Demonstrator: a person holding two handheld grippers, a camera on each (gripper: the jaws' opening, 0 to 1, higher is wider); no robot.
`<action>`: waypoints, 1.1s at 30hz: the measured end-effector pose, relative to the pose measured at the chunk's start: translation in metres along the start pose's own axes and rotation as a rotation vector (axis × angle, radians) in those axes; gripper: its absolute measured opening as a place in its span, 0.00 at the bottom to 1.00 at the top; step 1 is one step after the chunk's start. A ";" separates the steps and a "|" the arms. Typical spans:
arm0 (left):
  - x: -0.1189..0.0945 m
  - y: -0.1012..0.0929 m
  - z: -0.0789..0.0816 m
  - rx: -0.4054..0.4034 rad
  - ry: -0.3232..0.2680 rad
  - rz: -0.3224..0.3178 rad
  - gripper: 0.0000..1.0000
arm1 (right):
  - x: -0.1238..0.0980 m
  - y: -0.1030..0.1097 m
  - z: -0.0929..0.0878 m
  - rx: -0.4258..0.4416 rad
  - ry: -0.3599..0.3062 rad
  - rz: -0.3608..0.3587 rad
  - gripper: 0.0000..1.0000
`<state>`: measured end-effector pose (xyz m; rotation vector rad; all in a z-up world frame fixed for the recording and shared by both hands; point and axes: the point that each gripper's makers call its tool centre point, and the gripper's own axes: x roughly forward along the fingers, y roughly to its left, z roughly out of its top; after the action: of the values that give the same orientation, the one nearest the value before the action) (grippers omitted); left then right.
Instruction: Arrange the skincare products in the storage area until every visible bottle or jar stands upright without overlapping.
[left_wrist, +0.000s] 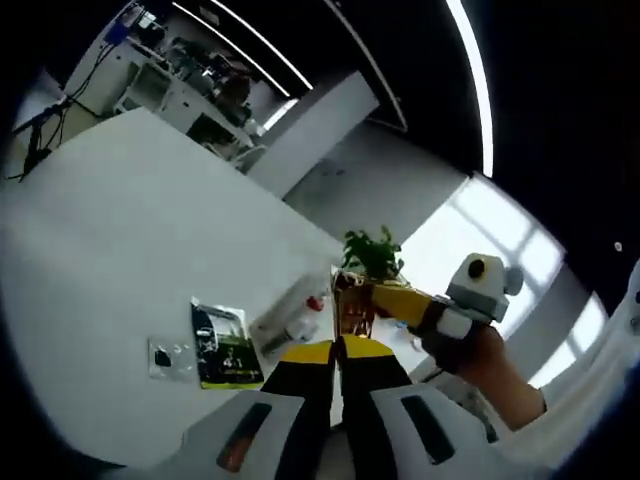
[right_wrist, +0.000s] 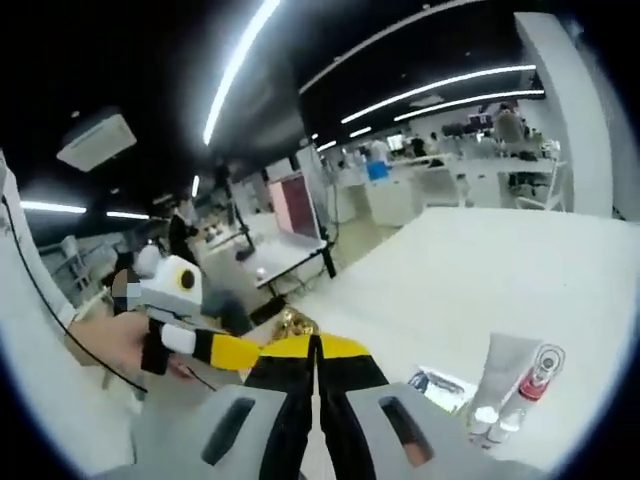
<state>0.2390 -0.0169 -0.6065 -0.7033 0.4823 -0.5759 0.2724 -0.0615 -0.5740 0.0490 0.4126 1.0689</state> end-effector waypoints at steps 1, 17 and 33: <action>0.000 0.002 0.001 -0.001 -0.002 0.007 0.05 | 0.002 -0.001 -0.001 -0.004 0.002 -0.006 0.01; 0.007 0.066 0.004 -0.060 0.047 0.129 0.04 | 0.059 -0.024 -0.033 -0.113 0.130 -0.093 0.01; 0.043 0.133 -0.015 -0.129 0.133 0.213 0.04 | 0.117 -0.073 -0.088 -0.115 0.274 -0.178 0.01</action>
<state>0.3052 0.0314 -0.7205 -0.7283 0.7142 -0.3944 0.3506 -0.0106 -0.7082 -0.2349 0.5898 0.9238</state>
